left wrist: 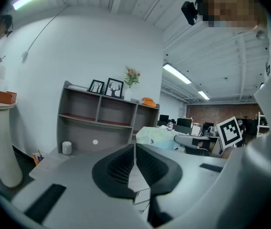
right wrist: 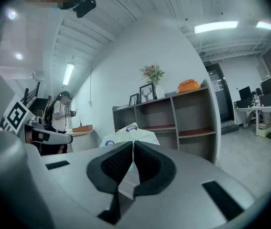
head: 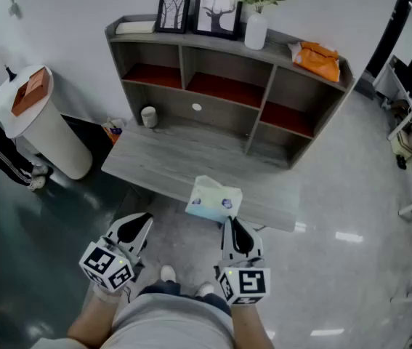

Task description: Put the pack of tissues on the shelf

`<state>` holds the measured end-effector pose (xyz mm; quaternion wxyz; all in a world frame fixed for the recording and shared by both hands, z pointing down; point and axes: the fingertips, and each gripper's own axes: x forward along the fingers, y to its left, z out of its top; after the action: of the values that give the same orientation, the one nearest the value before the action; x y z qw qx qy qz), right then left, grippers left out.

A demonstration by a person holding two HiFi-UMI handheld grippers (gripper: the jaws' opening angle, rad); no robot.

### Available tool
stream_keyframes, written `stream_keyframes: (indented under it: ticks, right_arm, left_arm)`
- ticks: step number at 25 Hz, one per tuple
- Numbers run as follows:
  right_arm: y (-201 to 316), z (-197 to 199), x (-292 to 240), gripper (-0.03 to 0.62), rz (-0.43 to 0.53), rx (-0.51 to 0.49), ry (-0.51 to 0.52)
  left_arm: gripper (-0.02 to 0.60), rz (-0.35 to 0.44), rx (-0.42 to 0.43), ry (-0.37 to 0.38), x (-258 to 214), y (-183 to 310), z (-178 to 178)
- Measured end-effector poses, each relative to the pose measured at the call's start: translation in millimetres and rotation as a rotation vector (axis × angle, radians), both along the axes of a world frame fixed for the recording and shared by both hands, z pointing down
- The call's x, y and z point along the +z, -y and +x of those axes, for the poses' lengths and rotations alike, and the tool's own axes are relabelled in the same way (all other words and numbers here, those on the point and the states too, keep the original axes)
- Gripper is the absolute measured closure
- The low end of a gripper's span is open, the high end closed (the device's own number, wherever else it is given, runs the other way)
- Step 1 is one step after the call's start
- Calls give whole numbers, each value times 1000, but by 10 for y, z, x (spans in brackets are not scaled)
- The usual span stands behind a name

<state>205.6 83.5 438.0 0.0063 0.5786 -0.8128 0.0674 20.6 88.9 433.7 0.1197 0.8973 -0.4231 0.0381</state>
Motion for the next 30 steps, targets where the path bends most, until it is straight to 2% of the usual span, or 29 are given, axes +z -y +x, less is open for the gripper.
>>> stream_keyframes:
  ticks: [10, 13, 23, 30]
  right_arm:
    - [145, -475, 4, 569, -9, 23, -26]
    - [193, -603, -33, 569, 7, 36, -2]
    - [397, -1168, -26, 569, 16, 99, -29]
    - [479, -1376, 59, 569, -7, 133, -72]
  left_arm:
    - [554, -10, 40, -41, 34, 204, -441]
    - [554, -3, 57, -48, 19, 292, -576]
    - [554, -8, 123, -60, 100, 559, -1235]
    - [554, -25, 169, -76, 218, 674, -1395]
